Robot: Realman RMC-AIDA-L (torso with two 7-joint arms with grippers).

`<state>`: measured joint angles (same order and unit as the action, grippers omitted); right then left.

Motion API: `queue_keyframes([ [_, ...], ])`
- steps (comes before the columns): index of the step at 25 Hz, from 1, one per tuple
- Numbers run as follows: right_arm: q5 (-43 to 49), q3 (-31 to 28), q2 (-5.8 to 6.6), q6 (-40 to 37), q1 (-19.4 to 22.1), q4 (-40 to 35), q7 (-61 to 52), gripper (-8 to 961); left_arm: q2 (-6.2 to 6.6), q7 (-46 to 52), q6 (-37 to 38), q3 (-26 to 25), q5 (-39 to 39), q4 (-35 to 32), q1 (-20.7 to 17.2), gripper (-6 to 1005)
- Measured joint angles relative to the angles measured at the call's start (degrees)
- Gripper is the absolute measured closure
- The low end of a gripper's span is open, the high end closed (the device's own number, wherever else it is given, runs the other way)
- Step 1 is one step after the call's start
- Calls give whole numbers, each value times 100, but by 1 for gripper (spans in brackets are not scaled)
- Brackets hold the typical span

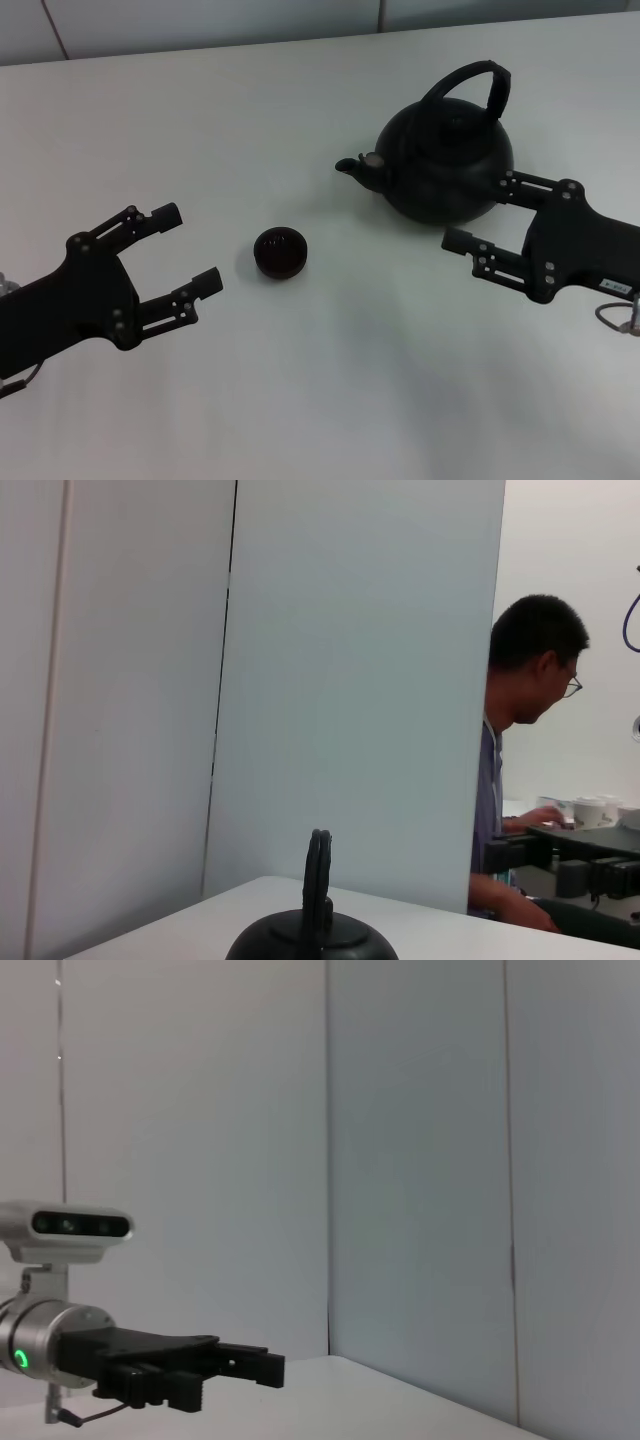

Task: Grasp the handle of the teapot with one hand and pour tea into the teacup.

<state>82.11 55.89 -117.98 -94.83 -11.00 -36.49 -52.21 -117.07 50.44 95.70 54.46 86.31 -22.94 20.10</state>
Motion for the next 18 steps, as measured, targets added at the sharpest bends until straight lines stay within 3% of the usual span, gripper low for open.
queue_keyframes([
  [18,711,-228,18,8,25,-8,-14,366,-18,230,15,58,444,-140,38,140],
])
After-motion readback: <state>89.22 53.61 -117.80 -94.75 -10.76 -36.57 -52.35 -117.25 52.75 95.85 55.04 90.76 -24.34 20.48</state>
